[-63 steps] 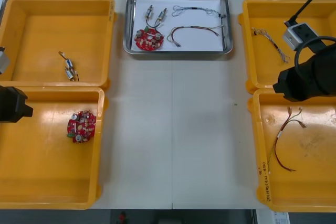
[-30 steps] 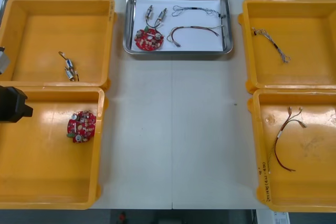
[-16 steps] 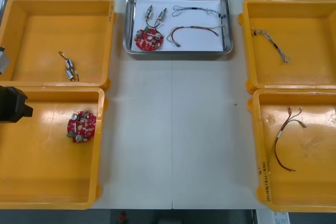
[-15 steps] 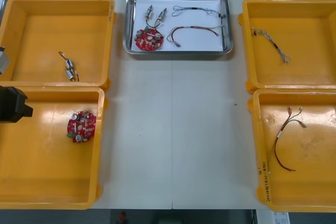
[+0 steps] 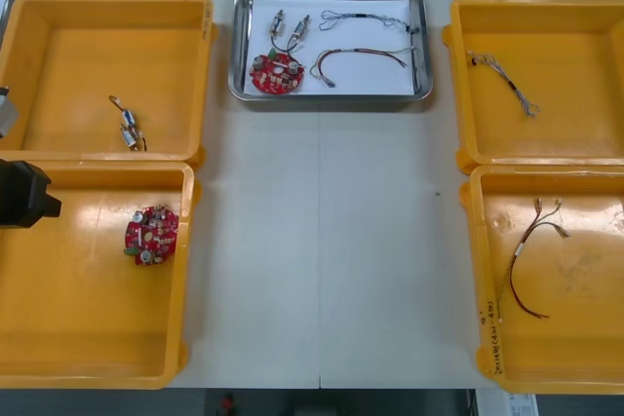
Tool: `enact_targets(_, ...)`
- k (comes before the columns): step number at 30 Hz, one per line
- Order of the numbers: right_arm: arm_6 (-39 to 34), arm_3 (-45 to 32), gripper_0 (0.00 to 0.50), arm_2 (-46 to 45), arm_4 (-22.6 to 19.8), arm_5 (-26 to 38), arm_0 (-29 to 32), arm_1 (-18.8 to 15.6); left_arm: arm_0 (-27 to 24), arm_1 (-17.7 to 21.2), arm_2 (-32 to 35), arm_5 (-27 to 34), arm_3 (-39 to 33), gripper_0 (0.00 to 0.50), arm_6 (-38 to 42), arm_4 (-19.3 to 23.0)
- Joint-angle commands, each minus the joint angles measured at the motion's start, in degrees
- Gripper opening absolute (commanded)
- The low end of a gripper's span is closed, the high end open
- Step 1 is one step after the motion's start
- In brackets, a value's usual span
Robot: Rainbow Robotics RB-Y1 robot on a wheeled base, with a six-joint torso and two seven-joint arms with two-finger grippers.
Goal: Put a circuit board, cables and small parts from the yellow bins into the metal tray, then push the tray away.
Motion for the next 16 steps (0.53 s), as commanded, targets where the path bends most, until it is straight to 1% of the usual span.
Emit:
enact_targets(1, -2.6, -0.2, 0.5, -1.8, -0.5, 0.2, 1.1, -1.6, 0.9, 2.5, 1.5, -0.5, -1.5, 0.5, -5.4, 0.4)
enact_targets(16, -2.6, -0.2, 0.5, -1.8, -0.5, 0.2, 1.1, -1.6, 0.9, 2.5, 1.5, -0.5, -1.5, 0.5, -5.4, 0.4)
